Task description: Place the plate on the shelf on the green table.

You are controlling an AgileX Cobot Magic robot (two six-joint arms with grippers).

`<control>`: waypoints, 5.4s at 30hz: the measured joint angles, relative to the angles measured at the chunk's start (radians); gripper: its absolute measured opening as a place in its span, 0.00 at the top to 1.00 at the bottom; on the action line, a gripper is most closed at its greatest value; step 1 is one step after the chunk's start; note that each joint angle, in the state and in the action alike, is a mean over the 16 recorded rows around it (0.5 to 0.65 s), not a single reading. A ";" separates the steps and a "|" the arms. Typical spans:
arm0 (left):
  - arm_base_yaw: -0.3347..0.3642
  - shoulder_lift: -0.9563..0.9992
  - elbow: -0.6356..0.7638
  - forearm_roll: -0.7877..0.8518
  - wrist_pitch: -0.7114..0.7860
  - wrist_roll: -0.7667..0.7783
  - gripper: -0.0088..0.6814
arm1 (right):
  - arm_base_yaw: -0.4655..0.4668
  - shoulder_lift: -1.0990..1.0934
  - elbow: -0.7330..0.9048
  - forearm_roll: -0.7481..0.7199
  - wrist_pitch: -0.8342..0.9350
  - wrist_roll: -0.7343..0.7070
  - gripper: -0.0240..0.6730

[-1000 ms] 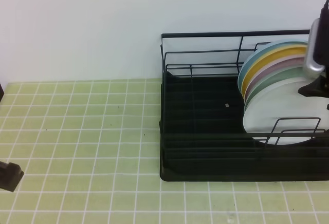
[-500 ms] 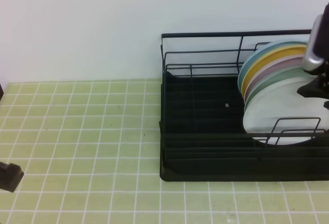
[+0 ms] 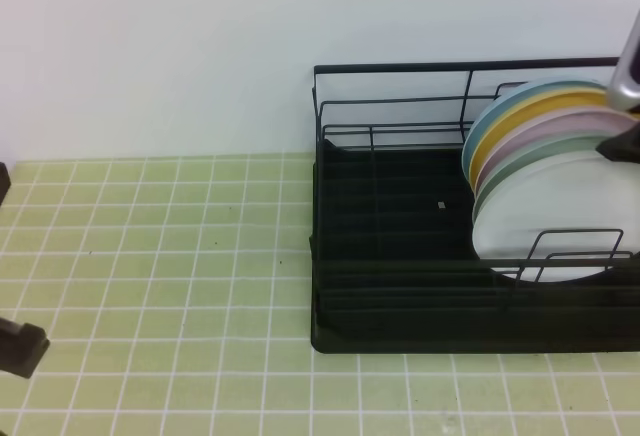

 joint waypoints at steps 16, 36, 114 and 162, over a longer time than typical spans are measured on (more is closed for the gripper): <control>0.000 0.000 0.000 -0.004 -0.044 0.050 0.99 | 0.000 -0.216 0.000 0.001 -0.117 0.208 0.71; 0.000 -0.030 0.014 -0.099 0.114 0.136 0.99 | 0.000 -0.847 0.286 0.028 0.040 0.668 0.97; 0.000 -0.090 0.099 -0.801 0.117 0.273 0.99 | -0.009 -1.553 1.277 -0.433 -0.307 1.180 0.97; 0.503 -0.276 0.105 -0.798 0.313 0.445 0.99 | -0.009 -1.555 1.278 -0.442 -0.304 1.181 0.97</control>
